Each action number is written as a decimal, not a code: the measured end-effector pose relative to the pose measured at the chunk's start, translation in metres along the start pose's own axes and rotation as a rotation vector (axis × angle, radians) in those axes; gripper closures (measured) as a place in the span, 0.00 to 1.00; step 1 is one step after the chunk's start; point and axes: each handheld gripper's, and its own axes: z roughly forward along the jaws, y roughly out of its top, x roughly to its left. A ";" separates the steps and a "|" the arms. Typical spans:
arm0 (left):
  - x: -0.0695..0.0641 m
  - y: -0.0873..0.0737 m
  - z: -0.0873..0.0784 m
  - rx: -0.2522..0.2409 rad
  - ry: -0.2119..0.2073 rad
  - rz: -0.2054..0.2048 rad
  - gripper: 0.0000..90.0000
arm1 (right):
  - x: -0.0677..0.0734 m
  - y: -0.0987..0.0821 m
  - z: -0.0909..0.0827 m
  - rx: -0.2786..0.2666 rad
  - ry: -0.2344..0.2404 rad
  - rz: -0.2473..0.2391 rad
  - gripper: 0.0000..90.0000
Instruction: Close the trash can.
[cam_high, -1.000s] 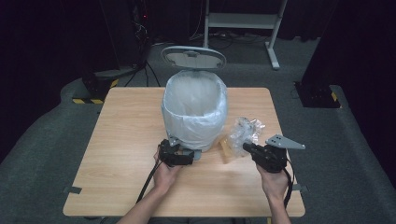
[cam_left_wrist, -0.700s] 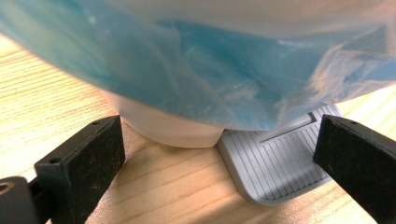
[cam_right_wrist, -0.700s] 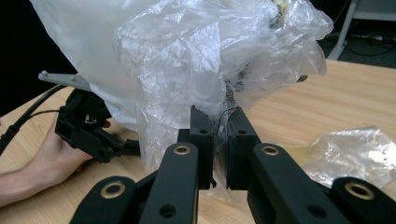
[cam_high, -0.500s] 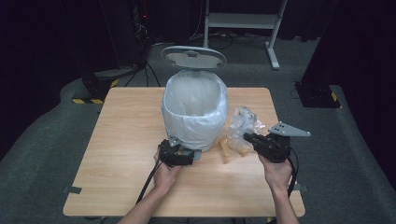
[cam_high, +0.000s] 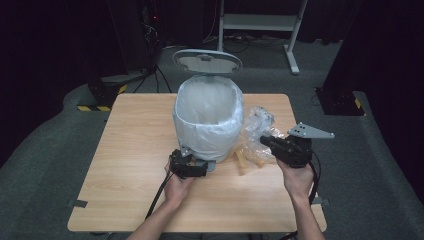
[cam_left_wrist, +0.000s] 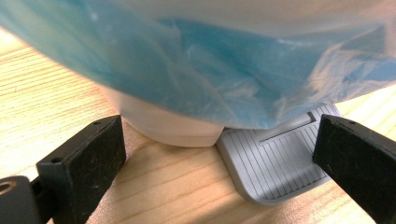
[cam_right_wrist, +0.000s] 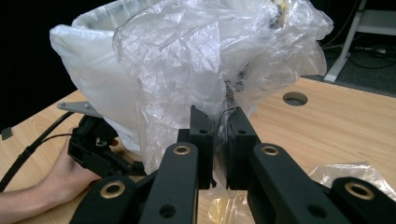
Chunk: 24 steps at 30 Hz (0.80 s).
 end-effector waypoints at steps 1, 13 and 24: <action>0.000 0.000 0.000 0.000 -0.001 -0.002 0.03 | 0.000 0.001 0.000 -0.003 0.004 0.001 0.94; 0.000 0.000 0.000 -0.001 -0.003 -0.005 0.03 | 0.006 0.032 0.007 -0.034 0.053 -0.022 0.94; 0.000 0.000 0.000 0.000 -0.003 -0.004 0.03 | 0.013 0.051 0.018 -0.036 0.075 -0.045 0.94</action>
